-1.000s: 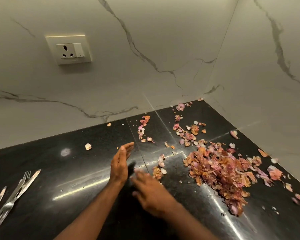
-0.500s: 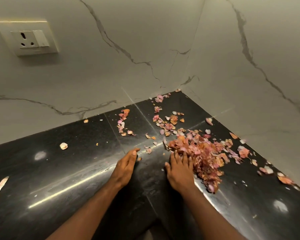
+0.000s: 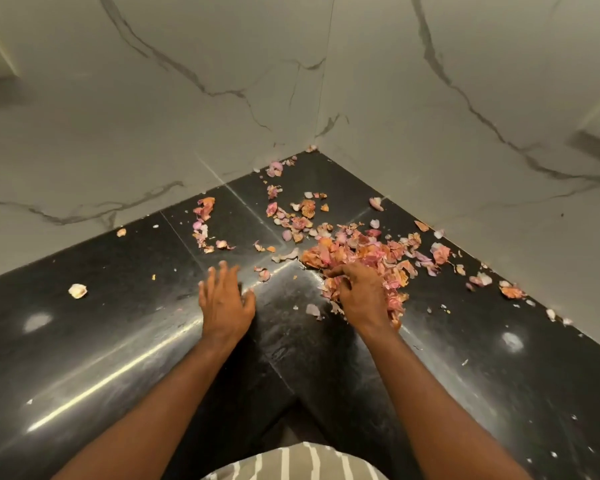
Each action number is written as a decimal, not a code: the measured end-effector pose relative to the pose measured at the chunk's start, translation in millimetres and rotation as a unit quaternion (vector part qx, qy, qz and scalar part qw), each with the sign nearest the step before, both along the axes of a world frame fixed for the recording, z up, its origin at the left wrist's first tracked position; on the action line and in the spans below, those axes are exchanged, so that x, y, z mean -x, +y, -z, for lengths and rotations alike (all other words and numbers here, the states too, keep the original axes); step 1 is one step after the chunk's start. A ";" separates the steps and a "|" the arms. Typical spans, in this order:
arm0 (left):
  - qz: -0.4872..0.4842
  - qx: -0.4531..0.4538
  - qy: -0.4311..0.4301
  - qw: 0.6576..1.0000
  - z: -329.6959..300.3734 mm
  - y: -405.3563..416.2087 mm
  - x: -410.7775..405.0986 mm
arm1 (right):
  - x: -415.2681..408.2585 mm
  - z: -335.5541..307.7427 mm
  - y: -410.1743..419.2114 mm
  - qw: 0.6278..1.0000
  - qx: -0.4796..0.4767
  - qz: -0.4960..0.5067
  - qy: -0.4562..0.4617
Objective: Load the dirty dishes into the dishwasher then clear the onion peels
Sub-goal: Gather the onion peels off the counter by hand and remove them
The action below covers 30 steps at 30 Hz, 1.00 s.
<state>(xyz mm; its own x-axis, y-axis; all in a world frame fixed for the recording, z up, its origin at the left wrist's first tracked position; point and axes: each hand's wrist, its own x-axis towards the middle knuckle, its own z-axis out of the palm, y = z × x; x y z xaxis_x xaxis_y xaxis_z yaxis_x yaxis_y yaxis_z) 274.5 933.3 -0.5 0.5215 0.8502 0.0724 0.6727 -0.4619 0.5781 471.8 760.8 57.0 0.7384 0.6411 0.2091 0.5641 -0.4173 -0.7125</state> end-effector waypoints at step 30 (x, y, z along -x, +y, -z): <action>0.168 0.279 -0.108 0.939 -35.3 -30.9 -68.9 | 20.0 6.2 -31.2 0.996 -0.070 -0.004 0.046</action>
<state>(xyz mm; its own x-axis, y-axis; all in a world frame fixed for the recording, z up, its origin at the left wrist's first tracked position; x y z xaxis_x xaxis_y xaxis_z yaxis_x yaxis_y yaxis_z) 343.4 902.4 34.8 0.7910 0.5775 -0.2019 0.3835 -0.2110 0.8991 451.8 729.6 50.8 0.7531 0.6171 0.2280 0.4966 -0.3059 -0.8123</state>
